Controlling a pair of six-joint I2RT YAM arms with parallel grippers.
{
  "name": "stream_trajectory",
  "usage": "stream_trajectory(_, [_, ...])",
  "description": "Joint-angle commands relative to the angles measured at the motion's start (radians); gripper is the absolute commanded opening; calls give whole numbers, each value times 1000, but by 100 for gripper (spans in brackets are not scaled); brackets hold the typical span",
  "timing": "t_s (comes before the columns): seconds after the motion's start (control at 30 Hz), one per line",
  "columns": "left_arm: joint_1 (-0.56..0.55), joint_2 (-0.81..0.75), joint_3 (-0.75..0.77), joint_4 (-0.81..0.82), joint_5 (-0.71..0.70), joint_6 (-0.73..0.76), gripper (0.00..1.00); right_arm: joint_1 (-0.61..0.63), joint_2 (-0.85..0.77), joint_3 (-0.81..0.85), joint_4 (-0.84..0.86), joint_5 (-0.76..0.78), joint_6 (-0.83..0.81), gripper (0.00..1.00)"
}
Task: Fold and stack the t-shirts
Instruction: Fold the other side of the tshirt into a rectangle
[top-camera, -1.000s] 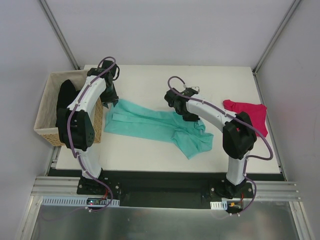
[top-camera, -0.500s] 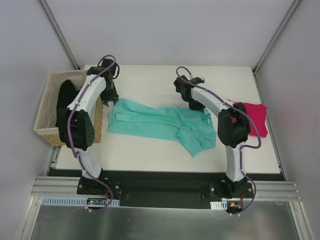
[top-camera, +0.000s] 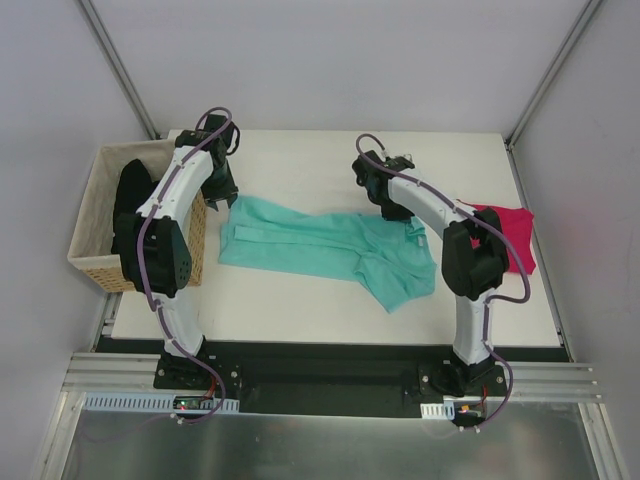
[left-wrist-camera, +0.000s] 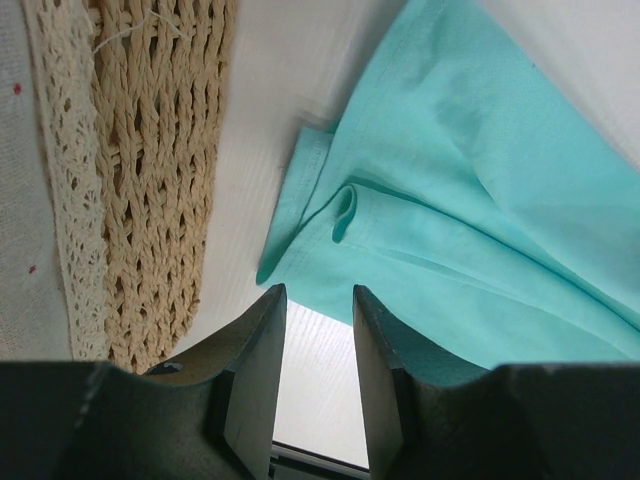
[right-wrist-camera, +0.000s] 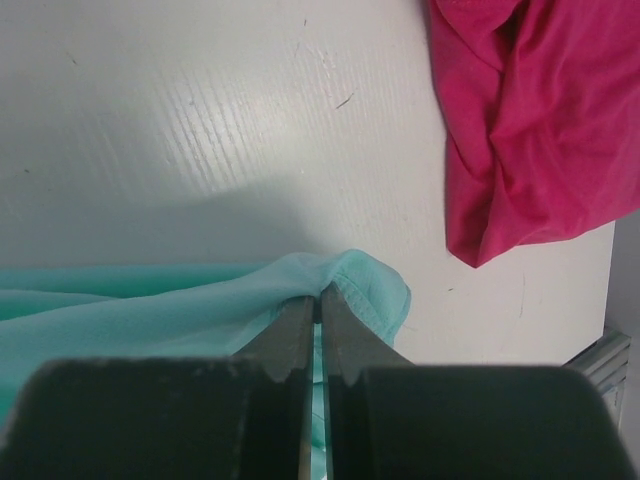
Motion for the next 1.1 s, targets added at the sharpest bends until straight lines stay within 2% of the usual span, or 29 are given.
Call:
stream_trajectory(0.0, [14, 9, 39, -34, -2, -21, 32, 0, -96, -25, 24, 43, -26, 1])
stream_trajectory(0.1, [14, 10, 38, -36, 3, -22, 32, 3, -74, 16, -10, 52, -27, 1])
stream_trajectory(0.67, [14, -36, -30, -36, -20, -41, 32, 2, -44, 53, 35, 57, -99, 1])
stream_trajectory(1.07, [14, -13, -10, -36, -11, -42, 32, 25, -157, -100, 13, 17, -36, 1])
